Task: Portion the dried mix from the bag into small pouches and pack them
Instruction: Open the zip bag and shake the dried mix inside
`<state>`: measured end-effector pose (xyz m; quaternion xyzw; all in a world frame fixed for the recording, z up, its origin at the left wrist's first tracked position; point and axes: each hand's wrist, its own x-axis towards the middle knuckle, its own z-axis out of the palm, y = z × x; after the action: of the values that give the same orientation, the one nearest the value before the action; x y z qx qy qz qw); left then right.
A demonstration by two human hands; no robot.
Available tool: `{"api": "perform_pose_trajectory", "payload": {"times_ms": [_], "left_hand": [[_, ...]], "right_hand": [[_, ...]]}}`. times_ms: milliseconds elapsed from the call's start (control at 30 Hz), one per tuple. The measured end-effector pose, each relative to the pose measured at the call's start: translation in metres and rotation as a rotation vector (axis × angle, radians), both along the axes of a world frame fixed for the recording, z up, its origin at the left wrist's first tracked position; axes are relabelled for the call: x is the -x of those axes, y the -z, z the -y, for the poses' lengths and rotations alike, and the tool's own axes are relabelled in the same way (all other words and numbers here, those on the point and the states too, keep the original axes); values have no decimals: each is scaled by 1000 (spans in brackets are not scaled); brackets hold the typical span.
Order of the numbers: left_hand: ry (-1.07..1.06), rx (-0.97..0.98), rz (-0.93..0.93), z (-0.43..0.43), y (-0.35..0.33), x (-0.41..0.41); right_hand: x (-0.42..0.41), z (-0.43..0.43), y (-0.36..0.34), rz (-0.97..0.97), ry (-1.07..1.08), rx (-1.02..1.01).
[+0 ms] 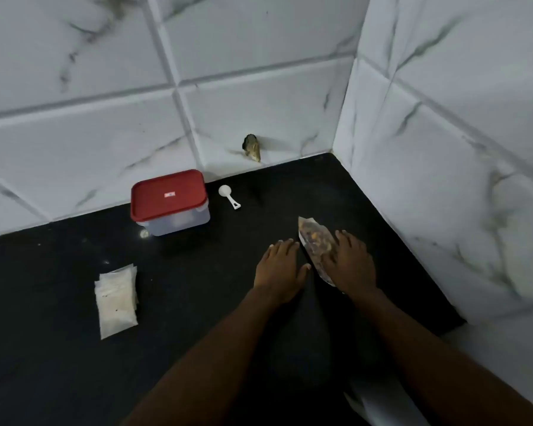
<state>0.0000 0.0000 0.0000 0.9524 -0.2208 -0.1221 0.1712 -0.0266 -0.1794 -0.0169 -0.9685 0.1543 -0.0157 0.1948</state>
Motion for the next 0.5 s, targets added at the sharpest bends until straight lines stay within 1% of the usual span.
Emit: {"api": "perform_pose_trajectory", "payload": {"times_ms": [100,133,233,300,500], "left_hand": [[-24,60,-82,11,2,-5],[-21,77,-119,15,2,-6],[-61,160,-204,24,6,-7],[-95,238,-223,28,7,-8],[-177,420,-281,30,3,-14]], "right_hand": [[-3,6,0,-28,65,-73],[-4,8,0,-66,86,-106],[-10,15,6,-100,131,-263],[-15,17,8,-101,159,-371],[-30,20,6,-139,209,-529]]}}
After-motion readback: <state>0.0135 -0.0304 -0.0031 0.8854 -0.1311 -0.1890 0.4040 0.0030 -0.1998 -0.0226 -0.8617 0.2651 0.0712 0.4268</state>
